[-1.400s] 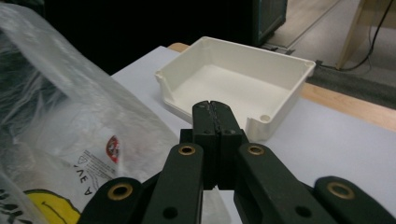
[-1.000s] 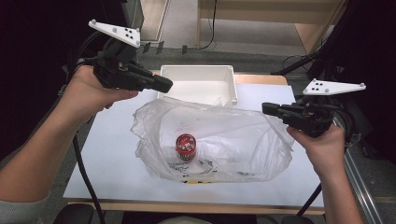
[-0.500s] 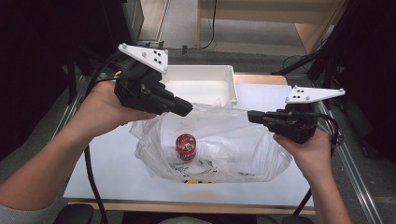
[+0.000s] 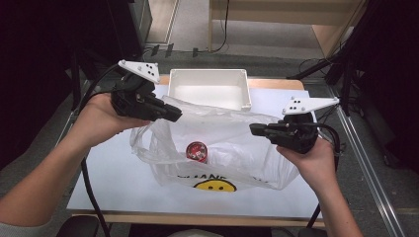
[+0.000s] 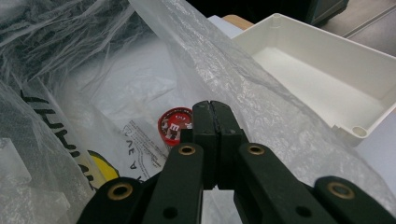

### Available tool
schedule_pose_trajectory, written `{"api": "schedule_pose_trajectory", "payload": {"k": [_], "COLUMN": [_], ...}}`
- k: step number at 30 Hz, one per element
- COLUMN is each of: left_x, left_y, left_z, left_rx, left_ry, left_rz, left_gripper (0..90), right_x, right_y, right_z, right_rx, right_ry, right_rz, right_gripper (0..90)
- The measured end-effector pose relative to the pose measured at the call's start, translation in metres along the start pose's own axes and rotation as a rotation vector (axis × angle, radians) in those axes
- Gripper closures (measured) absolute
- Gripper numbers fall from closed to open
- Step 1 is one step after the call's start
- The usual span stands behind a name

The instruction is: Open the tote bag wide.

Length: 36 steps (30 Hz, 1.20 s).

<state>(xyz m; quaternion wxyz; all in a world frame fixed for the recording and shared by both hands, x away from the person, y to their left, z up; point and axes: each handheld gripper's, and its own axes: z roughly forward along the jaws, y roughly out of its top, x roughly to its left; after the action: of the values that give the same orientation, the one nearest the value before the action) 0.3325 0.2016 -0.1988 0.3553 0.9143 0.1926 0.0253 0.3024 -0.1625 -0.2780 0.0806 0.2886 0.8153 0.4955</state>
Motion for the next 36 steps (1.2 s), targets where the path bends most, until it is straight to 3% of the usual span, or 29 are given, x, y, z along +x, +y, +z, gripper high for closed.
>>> {"api": "schedule_pose_trajectory", "payload": {"k": [11,21,31,36], "left_x": [0.018,0.036,0.044,0.045], "left_y": [-0.025,-0.055,-0.081,-0.093], "left_z": [-0.001,0.001,0.010,0.016], "left_rx": [-0.006,-0.078,-0.128,-0.155], "left_ry": [0.029,0.036,0.043,0.098], "left_rz": [-0.061,-0.127,-0.185,-0.198], "left_gripper": [84.0,84.4,84.3,84.4], "right_x": [0.000,-0.001,-0.002,-0.003], "right_y": [0.006,0.010,0.009,0.006], "right_z": [0.023,0.050,0.066,0.073], "right_rx": [0.015,0.041,0.050,0.047], "right_ry": [0.005,0.006,0.006,-0.003], "right_rz": [-0.013,-0.018,-0.012,-0.016], "right_gripper": [90.0,90.0,90.0,90.0]}}
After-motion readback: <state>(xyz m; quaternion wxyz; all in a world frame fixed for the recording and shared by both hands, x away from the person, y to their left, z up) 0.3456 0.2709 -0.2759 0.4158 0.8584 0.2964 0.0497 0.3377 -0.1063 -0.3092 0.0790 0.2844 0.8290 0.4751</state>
